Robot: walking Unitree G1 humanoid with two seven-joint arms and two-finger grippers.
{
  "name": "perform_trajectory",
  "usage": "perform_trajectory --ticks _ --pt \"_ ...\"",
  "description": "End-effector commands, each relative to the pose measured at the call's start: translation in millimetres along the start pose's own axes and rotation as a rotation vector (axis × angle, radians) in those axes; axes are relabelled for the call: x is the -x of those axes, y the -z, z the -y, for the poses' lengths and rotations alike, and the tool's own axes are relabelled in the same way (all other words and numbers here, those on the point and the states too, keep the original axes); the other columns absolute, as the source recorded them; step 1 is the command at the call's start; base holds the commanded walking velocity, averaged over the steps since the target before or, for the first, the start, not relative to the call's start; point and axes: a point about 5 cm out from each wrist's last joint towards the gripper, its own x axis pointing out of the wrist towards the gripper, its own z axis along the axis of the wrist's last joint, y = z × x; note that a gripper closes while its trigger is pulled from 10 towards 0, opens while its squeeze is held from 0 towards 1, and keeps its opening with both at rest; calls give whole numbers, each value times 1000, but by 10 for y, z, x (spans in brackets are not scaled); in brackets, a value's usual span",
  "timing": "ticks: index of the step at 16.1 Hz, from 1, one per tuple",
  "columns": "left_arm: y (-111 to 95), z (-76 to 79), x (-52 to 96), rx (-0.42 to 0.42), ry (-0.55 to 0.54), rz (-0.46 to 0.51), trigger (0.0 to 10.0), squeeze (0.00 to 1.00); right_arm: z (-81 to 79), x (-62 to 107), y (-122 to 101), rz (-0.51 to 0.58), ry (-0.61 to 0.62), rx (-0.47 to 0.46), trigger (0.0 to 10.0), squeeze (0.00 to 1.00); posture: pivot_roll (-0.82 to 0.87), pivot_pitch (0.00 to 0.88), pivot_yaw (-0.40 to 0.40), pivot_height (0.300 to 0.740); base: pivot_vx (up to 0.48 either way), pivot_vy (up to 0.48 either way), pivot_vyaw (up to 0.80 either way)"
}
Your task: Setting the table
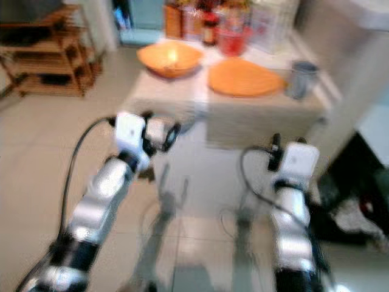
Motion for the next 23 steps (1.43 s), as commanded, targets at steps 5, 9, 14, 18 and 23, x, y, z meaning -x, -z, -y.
perform_trajectory --ticks 5,9,14,18,23 --pt "-100 163 -48 -39 76 55 10000 0 65 -25 -12 7 17 24 10000 0 11 0 8 709 369 0 0" --pt "-96 157 -54 -56 83 48 10000 0 66 -27 -8 6 20 27 10000 0 11 0 11 709 0 0 0" --pt "-91 157 -50 -65 77 42 10000 0 54 -29 -1 -2 6 36 10000 0 12 0 9 709 0 0 -269" --pt "-97 175 -39 -80 88 47 10000 0 46 -24 -4 4 7 36 10000 0 11 0 8 709 0 -223 0" --pt "-90 182 -33 -71 89 42 10000 0 29 -19 14 -10 -1 39 10000 0 13 0 7 709 256 -402 -384"
